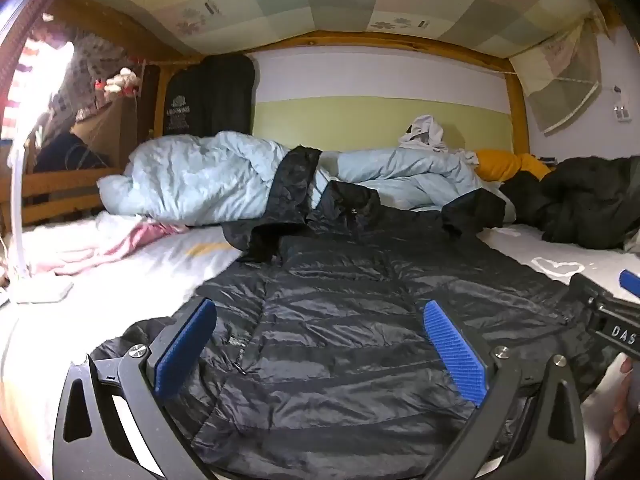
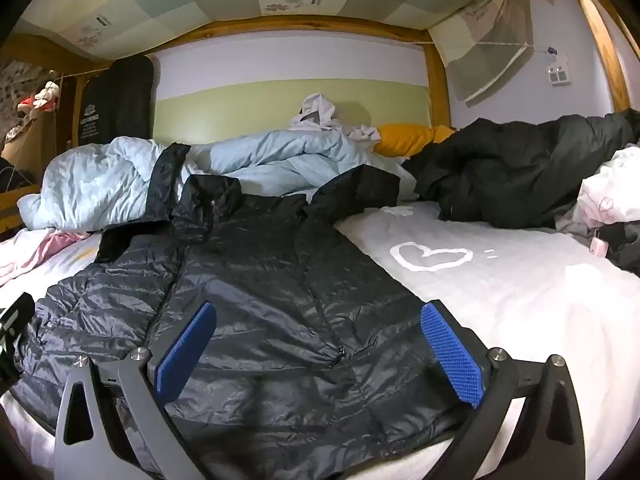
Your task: Fold large clothes
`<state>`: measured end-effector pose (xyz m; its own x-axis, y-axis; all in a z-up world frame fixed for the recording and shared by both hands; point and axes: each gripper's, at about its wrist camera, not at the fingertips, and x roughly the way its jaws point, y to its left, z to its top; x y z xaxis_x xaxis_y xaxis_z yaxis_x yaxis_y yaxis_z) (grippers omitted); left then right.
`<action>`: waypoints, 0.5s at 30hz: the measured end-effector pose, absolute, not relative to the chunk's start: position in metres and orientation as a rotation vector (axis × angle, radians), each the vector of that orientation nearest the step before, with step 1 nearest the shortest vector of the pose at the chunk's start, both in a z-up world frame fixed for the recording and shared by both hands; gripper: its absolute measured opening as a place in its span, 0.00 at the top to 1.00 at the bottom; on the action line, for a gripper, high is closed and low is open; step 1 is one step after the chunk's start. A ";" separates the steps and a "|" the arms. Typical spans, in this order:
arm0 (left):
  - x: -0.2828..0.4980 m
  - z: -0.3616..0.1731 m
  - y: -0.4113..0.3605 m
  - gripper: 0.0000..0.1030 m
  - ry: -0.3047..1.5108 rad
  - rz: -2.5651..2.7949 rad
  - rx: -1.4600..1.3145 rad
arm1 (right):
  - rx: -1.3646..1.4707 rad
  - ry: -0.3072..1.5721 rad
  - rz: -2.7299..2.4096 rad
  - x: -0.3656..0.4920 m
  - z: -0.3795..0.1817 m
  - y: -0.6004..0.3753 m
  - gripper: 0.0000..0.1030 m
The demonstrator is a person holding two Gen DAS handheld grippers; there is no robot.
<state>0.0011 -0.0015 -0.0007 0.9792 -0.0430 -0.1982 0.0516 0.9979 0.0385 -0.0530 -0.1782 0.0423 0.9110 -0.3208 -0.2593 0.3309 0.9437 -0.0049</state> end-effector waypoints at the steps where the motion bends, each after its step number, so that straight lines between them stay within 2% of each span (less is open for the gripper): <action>1: 0.004 -0.001 0.008 0.00 0.221 -0.054 -0.011 | 0.039 0.264 -0.334 -0.053 0.042 -0.178 0.00; 6: 0.015 -0.002 0.013 0.00 0.277 -0.011 -0.063 | 0.043 0.297 -0.322 -0.052 0.042 -0.179 0.00; 15: 0.003 -0.002 0.008 0.00 0.240 -0.039 -0.028 | 0.006 0.283 -0.333 -0.053 0.038 -0.171 0.00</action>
